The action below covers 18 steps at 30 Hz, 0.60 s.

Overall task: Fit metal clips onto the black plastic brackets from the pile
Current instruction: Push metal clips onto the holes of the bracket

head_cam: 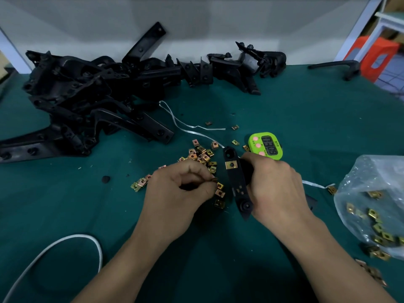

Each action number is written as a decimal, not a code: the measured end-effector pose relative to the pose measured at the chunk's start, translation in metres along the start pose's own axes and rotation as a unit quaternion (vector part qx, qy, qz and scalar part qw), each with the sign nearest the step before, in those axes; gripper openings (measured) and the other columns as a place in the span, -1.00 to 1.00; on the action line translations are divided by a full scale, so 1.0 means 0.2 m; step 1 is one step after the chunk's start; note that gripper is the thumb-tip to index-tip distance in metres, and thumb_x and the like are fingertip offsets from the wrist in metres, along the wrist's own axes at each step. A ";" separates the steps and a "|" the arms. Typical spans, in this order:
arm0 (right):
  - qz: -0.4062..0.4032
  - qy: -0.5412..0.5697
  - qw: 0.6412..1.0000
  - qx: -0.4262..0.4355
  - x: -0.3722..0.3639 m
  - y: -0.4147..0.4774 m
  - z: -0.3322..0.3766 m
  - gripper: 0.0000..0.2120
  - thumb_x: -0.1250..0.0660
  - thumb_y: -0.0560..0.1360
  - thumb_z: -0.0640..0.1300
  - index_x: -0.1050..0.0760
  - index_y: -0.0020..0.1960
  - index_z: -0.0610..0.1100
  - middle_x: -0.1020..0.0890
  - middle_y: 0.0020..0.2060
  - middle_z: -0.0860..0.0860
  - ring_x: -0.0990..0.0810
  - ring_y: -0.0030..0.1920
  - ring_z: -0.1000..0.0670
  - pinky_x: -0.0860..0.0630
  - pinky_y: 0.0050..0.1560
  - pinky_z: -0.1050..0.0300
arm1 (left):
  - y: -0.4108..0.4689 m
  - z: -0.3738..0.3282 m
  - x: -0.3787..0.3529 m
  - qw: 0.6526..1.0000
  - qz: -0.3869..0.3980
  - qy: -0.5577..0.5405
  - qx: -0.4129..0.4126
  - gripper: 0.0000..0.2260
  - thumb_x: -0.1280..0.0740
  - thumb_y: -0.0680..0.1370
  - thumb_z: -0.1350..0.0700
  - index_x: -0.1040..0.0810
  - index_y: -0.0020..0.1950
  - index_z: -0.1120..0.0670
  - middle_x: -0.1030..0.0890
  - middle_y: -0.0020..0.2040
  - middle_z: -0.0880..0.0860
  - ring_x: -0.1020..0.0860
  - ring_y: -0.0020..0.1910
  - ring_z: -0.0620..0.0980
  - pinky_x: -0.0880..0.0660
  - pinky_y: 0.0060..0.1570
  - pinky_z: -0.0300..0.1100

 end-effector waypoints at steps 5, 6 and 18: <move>0.002 -0.027 1.000 -0.004 -0.01 0.01 -0.01 -0.76 -0.40 0.31 -0.13 -0.51 -0.03 0.05 -0.28 -0.49 0.10 -0.31 -0.35 -0.18 -0.26 -0.31 0.04 | 0.00 0.00 0.00 0.989 0.026 -0.139 0.040 -0.87 -0.58 0.37 0.09 -0.78 -0.12 -0.09 -0.74 -0.22 0.03 -0.68 -0.21 -0.12 -0.55 -0.14 -0.35; 0.000 -0.028 1.000 -0.002 -0.01 0.01 -0.01 -0.76 -0.40 0.32 -0.12 -0.51 -0.03 0.05 -0.28 -0.49 0.10 -0.31 -0.35 -0.18 -0.26 -0.30 0.05 | 0.00 0.00 0.00 0.988 0.028 -0.142 0.043 -0.87 -0.59 0.37 0.08 -0.78 -0.11 -0.08 -0.75 -0.21 0.03 -0.68 -0.20 -0.11 -0.55 -0.12 -0.35; 0.011 -0.056 0.998 0.001 0.00 0.01 0.02 -0.75 -0.41 0.31 -0.10 -0.44 -0.06 0.04 -0.33 -0.45 0.07 -0.33 -0.33 -0.18 -0.26 -0.29 0.04 | -0.01 -0.01 0.00 0.987 0.043 -0.148 0.040 -0.79 -0.62 0.29 0.11 -0.78 -0.12 -0.07 -0.75 -0.21 0.01 -0.68 -0.20 -0.16 -0.55 -0.15 -0.38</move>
Point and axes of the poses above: each hand's wrist, its own y-axis towards the middle knuckle, its own x-axis out of the back of the hand, z = x × y, the point moved 1 cm from there along y, towards the middle knuckle
